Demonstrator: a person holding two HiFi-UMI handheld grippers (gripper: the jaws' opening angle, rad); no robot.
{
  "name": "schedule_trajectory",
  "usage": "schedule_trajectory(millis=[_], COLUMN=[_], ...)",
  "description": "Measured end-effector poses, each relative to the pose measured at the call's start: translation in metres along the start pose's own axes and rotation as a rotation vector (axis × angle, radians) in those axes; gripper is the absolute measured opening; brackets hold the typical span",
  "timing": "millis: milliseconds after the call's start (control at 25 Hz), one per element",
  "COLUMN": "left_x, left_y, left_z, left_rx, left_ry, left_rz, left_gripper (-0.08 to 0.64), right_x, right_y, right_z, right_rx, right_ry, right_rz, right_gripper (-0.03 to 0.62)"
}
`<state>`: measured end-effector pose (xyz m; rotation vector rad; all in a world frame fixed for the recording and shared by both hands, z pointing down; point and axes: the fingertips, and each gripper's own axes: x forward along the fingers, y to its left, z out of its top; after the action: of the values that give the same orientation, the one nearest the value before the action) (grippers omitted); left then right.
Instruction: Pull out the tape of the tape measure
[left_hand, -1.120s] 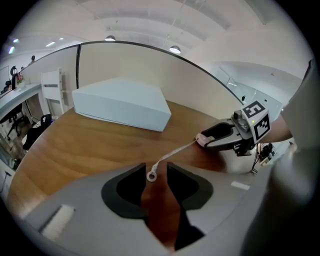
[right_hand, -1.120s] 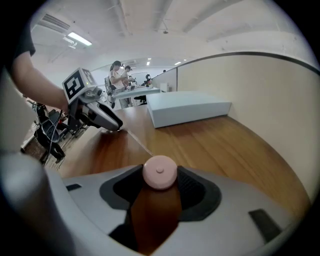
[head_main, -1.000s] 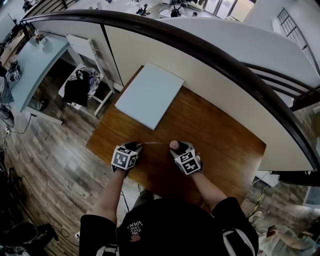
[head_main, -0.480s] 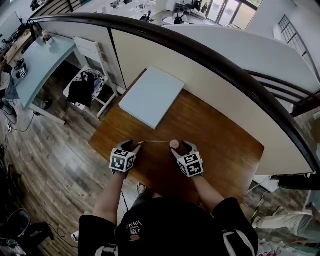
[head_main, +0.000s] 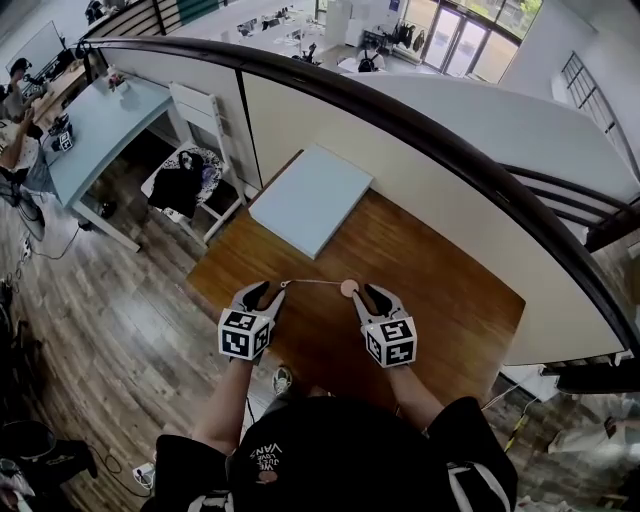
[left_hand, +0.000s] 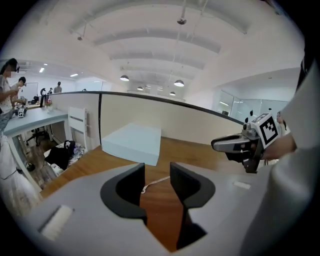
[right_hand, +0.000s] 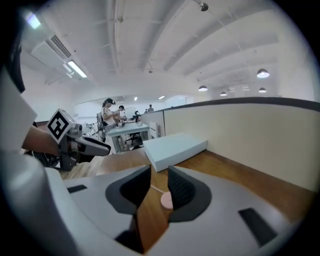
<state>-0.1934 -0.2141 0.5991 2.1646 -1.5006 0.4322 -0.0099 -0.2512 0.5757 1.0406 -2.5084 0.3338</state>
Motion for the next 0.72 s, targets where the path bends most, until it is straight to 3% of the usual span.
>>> schedule_trajectory(millis=[160, 720], left_x=[-0.019, -0.079], left_y=[-0.016, -0.071], left_z=[0.014, 0.025], left_rx=[0.019, 0.030], left_ry=[-0.073, -0.218], left_rz=[0.013, 0.037], left_gripper=[0.161, 0.033], right_x=[-0.021, -0.074], right_y=[0.010, 0.041], right_z=[0.020, 0.033], right_rx=[0.002, 0.009], right_ry=[-0.073, -0.144], right_rz=[0.010, 0.091], right_gripper=[0.069, 0.028])
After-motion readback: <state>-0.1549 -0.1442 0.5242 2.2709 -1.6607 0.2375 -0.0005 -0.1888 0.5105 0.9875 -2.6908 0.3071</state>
